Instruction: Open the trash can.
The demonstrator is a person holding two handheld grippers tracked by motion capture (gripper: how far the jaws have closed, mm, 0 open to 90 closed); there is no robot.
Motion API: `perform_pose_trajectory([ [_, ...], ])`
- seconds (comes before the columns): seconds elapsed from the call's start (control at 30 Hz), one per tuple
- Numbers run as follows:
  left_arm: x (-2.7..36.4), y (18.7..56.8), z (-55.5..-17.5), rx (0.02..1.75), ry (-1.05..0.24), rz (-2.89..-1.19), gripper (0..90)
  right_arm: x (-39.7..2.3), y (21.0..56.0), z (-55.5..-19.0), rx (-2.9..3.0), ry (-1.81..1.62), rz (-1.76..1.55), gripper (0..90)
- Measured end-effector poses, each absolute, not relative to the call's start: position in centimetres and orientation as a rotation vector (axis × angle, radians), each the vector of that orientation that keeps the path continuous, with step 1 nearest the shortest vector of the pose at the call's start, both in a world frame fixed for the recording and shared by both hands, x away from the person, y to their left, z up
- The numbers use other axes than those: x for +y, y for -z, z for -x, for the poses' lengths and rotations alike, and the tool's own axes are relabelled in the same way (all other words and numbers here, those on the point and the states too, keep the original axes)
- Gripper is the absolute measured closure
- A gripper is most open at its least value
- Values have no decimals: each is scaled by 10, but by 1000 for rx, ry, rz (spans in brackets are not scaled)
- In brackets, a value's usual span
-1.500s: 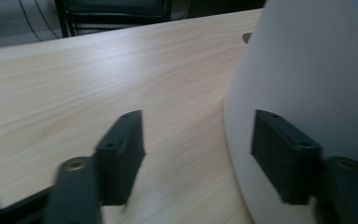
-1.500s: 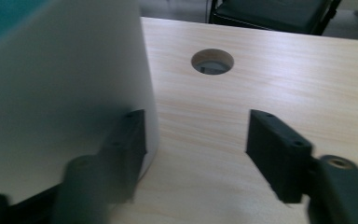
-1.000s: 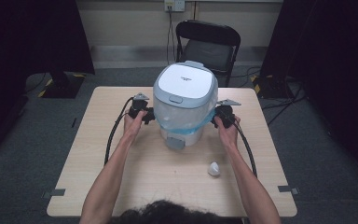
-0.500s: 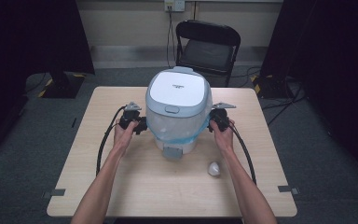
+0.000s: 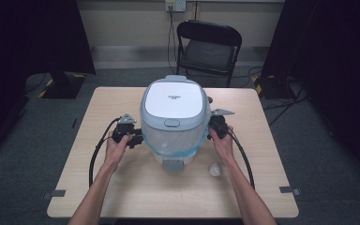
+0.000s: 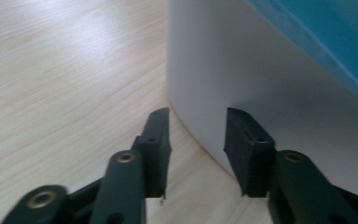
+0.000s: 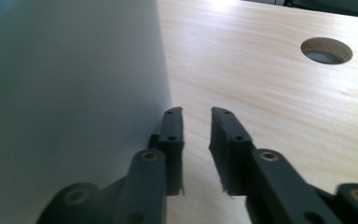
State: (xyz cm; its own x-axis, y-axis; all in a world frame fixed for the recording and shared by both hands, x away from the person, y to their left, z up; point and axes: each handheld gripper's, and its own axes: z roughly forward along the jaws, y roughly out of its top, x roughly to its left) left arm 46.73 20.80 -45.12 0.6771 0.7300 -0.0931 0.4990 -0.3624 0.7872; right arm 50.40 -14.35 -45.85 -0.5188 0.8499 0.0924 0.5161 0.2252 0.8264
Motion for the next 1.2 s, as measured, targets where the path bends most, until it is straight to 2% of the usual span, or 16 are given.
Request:
perform_pose_trajectory([
  [0.07,210,454,-465,959,-377,-2021,455,-144,457,-502,2127,-1164,-1259,589],
  [0.13,213,458,-466,1001,-360,-2005,335,-147,456,-501,2115,-1127,-1268,449],
  [0.2,214,460,-468,1028,-347,-2001,243,-150,454,-498,2097,-1127,-1282,350],
  [0.33,210,459,-471,1080,-409,-2002,229,-159,452,-488,2091,-1192,-1311,273],
  [0.4,210,461,-473,1120,-434,-1983,229,-161,450,-481,2086,-1208,-1287,293],
  [0.47,212,465,-477,1172,-396,-1917,226,-160,449,-476,2091,-1211,-1275,338],
  [0.53,209,466,-478,1155,-362,-1895,222,-158,450,-472,2094,-1212,-1269,428],
  [0.73,189,458,-465,1092,-517,-1994,598,-155,452,-461,2108,-1244,-1234,576],
  [0.8,187,458,-461,1096,-527,-1985,663,-155,452,-459,2137,-1240,-1224,609],
  [0.9,192,462,-457,1101,-459,-1932,678,-155,452,-456,2154,-1256,-1214,650],
  [1.2,200,465,-438,1066,-435,-1920,690,-153,453,-441,2185,-1285,-1186,687],
])
